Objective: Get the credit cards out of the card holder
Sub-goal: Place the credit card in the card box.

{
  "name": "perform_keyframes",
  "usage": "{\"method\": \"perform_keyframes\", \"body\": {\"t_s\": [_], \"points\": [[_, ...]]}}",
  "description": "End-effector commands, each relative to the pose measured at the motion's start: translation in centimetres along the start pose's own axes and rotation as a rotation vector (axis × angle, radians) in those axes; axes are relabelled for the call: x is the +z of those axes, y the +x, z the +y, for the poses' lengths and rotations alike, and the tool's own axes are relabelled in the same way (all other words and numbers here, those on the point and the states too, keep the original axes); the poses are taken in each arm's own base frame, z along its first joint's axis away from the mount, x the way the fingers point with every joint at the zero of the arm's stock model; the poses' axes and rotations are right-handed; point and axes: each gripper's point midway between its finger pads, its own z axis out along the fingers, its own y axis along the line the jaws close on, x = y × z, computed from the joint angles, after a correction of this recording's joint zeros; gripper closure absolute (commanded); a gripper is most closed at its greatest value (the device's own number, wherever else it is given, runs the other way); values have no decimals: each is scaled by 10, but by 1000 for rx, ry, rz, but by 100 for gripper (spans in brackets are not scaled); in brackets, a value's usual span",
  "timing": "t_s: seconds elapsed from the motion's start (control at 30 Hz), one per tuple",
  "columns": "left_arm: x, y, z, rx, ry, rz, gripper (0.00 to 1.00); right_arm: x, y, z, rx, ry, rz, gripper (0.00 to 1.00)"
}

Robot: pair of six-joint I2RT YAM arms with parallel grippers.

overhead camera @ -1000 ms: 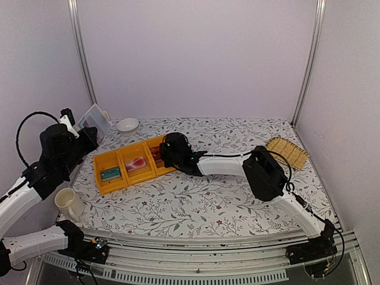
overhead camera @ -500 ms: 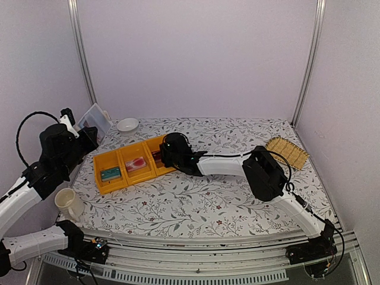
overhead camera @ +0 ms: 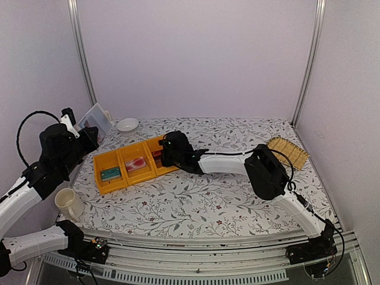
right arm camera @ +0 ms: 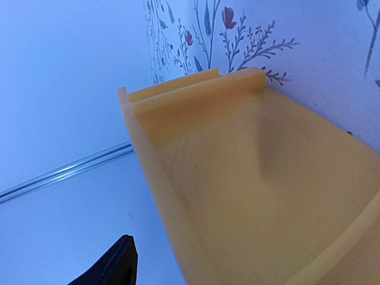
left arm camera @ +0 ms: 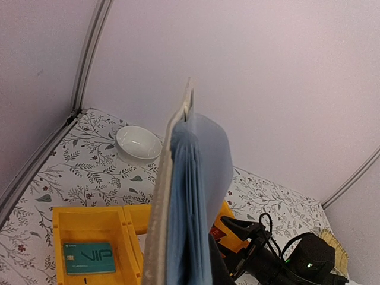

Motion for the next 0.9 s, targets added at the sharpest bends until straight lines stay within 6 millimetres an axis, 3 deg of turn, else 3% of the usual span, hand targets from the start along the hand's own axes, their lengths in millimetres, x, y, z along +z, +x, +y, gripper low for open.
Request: {"method": "perform_keyframes", "body": {"t_s": [0.0, 0.23, 0.27, 0.3, 0.7, 0.8, 0.87], "points": [[-2, -13, -2, -1, 16, -40, 100, -16, 10, 33, 2, -17, 36, 28], [-2, -15, -3, 3, 18, -47, 100, -22, 14, 36, 11, 29, 94, 17], [-2, -15, -3, 3, 17, -48, 100, -23, 15, 38, 12, 32, 99, 13], [-3, -16, -3, 4, 17, -49, 100, -24, 15, 39, 11, 37, 100, 2], [-3, -18, -3, 3, 22, -56, 100, -44, 17, 63, -6, -2, 124, 1], [-3, -17, -4, 10, 28, -52, 100, -52, 20, 88, -59, -56, 119, 1], [-3, -16, -11, 24, 70, -47, 100, -66, 22, 126, -158, -124, 84, 1]]}}
